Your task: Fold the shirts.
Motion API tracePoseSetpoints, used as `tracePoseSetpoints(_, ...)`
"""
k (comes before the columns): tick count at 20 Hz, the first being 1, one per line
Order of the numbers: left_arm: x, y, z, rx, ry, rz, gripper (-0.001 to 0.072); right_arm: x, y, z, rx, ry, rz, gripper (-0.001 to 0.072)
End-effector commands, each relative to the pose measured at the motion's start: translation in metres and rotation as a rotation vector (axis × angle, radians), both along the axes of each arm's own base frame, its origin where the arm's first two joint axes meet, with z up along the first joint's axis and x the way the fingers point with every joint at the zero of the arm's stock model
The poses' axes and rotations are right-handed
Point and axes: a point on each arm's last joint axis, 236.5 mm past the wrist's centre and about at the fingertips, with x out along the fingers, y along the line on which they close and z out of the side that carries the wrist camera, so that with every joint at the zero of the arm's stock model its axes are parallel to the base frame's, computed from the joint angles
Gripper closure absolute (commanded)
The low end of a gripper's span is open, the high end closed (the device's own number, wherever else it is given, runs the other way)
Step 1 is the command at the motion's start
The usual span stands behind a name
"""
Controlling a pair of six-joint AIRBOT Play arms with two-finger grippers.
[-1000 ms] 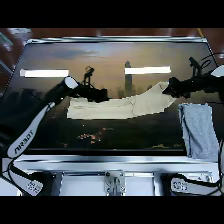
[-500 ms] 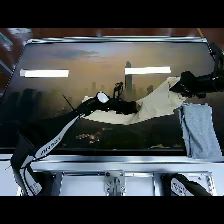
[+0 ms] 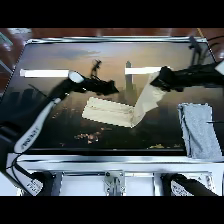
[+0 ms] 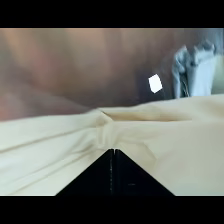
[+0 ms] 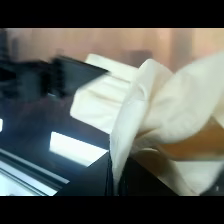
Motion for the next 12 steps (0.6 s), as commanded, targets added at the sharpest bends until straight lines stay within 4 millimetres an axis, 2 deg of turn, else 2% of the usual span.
tracePoseSetpoints(1, 0.024, 0.142, 0.077, 0.157, -0.166, 0.148, 0.0676, 0.023, 0.096, -0.032, 0.064, -0.040, 0.073, 0.0649)
tracePoseSetpoints(3, 0.018, 0.208, 0.144, 0.158, -0.276, 0.271, 0.0675, 0.027, 0.168, -0.063, 0.155, -0.020, 0.101, 0.0649)
tracePoseSetpoints(5, -0.003, 0.255, 0.200, 0.169, -0.375, 0.364, 0.0674, 0.029, 0.219, -0.106, 0.220, 0.043, 0.070, 0.0647)
tracePoseSetpoints(6, -0.017, 0.270, 0.222, 0.178, -0.417, 0.398, 0.0674, 0.027, 0.239, -0.132, 0.257, 0.108, 0.043, 0.0545)
tracePoseSetpoints(7, -0.030, 0.280, 0.239, 0.187, -0.448, 0.420, 0.0674, 0.023, 0.253, -0.152, 0.289, 0.168, 0.026, 0.0256)
tracePoseSetpoints(8, -0.042, 0.286, 0.251, 0.195, -0.471, 0.432, 0.0674, 0.019, 0.262, -0.168, 0.313, 0.209, 0.031, 0.0099)
tracePoseSetpoints(10, -0.063, 0.289, 0.265, 0.215, -0.494, 0.428, 0.0674, 0.013, 0.257, -0.178, 0.314, 0.260, 0.060, 0.0098)
tracePoseSetpoints(12, -0.074, 0.284, 0.268, 0.221, -0.494, 0.404, 0.0674, 0.013, 0.227, -0.175, 0.254, 0.262, 0.119, 0.0098)
